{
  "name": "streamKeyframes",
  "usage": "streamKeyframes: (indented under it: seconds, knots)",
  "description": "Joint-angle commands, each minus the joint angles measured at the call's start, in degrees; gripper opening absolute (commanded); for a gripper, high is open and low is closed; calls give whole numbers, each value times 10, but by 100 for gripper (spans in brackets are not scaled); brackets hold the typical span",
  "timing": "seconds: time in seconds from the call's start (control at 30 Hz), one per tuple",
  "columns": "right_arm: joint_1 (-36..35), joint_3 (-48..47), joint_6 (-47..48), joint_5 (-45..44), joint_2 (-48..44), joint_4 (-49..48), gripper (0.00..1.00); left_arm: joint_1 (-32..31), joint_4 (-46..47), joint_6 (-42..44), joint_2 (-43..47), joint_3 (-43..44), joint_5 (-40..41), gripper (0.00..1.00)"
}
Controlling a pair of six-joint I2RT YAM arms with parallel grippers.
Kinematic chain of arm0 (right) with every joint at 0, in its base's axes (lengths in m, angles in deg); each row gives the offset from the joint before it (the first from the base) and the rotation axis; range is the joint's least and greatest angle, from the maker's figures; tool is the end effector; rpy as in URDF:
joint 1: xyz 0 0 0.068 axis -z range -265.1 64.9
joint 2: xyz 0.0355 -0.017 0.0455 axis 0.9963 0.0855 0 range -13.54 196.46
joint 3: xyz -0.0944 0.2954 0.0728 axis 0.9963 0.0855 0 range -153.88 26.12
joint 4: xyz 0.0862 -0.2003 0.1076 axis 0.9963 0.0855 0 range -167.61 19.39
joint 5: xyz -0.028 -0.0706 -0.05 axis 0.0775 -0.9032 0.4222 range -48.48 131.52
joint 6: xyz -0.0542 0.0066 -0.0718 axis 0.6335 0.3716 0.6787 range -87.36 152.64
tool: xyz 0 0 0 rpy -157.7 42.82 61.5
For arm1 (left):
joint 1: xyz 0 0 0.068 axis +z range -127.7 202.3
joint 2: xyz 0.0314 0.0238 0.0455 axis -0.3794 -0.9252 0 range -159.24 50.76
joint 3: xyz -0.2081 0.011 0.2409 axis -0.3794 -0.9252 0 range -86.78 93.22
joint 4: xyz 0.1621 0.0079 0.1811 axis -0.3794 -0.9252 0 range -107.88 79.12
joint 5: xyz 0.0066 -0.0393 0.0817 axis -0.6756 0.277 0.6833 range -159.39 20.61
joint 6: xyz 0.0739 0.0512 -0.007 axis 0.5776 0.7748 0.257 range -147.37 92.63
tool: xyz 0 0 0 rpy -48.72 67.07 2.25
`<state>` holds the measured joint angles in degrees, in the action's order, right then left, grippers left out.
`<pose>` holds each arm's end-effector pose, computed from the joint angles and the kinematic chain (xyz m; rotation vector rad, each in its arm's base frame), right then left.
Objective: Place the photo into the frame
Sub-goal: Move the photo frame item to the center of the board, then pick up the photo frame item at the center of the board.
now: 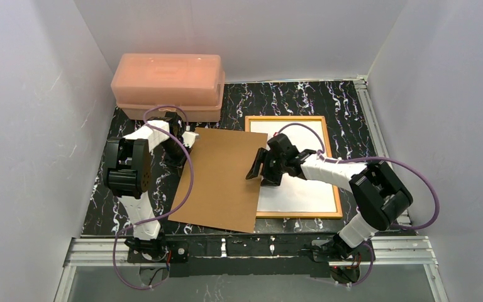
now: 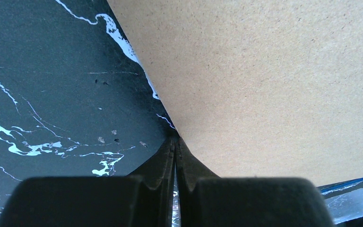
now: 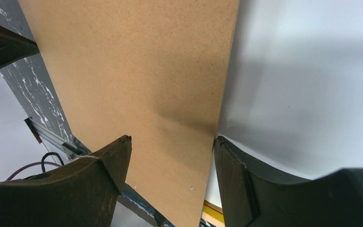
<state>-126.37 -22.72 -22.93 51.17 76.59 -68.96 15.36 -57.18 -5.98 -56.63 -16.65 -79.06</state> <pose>0.2379 0.2267 0.2034 0.2503 2.6532 0.8756 0.3417 -0.0551 0.1692 0.7481 2.9057 -0.2305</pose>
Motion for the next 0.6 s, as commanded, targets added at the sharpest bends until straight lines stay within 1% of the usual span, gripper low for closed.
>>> streamKeyframes:
  seconds: [0.0, 0.23, 0.43, 0.57]
  knots:
    - [2, 6, -4, 11, 4, -27, 71, -6, 4, 1, -15, -19, -16, 0]
    - [1, 13, -37, 34, -18, -81, 62, -6, 4, 0, -16, -18, -20, 0]
    - [1, 38, -99, 82, -63, -217, 59, -6, 2, 2, -17, -18, -30, 0]
    - [1, 48, -119, 90, -109, -273, 60, -6, 0, 4, -20, -18, -35, 0]
